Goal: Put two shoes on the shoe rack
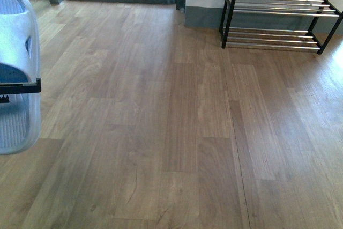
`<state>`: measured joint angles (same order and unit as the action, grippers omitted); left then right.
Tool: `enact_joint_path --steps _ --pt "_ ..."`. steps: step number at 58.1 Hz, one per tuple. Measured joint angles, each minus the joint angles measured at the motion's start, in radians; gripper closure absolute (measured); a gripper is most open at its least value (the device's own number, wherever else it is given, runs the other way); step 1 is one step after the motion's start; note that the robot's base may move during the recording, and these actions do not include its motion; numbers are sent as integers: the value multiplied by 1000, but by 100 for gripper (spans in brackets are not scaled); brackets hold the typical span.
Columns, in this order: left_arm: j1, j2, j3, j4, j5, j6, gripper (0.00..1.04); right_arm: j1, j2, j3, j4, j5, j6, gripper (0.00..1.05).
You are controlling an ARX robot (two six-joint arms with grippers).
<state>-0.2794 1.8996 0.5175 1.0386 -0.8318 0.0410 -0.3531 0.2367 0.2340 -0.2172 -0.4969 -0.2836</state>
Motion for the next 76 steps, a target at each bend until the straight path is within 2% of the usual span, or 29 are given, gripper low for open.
enact_joint_path --steps 76 --pt "-4 2 4 0 4 0 103 3 0 -2 -2 6 0 103"
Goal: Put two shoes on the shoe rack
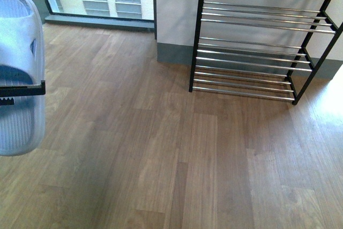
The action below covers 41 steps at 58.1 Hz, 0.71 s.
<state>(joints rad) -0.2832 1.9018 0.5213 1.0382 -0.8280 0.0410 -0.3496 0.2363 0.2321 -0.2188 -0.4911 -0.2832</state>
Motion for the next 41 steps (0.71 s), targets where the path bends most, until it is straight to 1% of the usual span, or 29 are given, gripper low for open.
enact_joint_path --steps 33,41 --pt "7 0 0 0 -8 0 103 1 0 0 0 -6 0 103" --pt "-8 0 0 0 4 0 103 1 -1 0 0 -1 0 103"
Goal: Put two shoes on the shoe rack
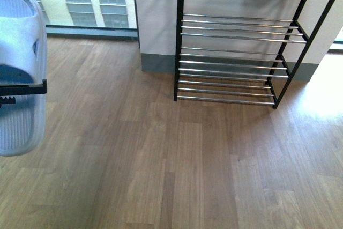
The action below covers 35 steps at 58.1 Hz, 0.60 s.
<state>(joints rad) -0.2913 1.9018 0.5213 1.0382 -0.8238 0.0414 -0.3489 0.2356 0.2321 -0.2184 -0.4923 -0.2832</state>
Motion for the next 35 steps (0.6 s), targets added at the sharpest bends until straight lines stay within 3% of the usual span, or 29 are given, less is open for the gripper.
enact_joint_path --steps 35 --pt "1 0 1 0 0 0 103 0 0 0 0 0 0 103"
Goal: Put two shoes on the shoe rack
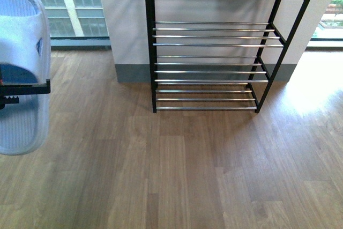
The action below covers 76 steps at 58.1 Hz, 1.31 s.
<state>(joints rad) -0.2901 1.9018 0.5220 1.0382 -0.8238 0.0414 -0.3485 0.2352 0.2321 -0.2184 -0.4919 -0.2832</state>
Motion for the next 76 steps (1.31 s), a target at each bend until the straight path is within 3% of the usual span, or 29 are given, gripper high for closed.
enact_joint_path --steps 76 --pt "4 1 0 0 -5 0 103 0 0 0 0 -4 0 103"
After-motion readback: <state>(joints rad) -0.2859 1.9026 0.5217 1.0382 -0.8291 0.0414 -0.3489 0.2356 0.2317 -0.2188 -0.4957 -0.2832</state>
